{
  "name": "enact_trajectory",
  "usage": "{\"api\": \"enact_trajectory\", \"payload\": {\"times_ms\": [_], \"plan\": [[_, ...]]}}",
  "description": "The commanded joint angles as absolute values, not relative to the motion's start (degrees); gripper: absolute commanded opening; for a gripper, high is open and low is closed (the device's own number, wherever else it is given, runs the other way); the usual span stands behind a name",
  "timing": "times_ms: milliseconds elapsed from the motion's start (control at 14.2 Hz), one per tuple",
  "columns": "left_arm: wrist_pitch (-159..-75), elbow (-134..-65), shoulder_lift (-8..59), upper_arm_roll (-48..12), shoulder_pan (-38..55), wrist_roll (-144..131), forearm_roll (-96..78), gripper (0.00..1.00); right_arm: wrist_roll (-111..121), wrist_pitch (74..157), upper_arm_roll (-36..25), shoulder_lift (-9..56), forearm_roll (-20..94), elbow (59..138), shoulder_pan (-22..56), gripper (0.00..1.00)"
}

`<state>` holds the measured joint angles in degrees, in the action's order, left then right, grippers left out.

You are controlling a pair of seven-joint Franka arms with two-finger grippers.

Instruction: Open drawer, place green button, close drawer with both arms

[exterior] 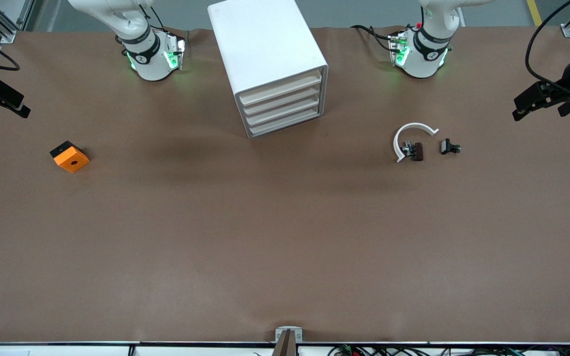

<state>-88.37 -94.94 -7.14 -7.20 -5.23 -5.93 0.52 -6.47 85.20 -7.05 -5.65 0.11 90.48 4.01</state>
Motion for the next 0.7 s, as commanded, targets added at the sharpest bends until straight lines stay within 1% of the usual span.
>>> {"api": "enact_trajectory", "payload": {"times_ms": [0,211,634], "plan": [[-86.93,-96.15,-10.45,-7.38,-4.49,-4.83,-0.26,1.00,-6.06,84.46,-6.24,-5.27,0.09,89.65,2.99,1.00],[-86.75,-96.42,-11.34,-7.21,-3.25,-4.92,-0.18,1.00,-6.06,84.46,-6.24,-5.19,0.09,89.65,3.08,1.00],[-86.75,-95.71,-9.58,-6.77,-3.78,-5.28,-0.26,1.00,-6.15,84.46,-6.24,-5.19,0.09,89.65,3.08,1.00]]}}
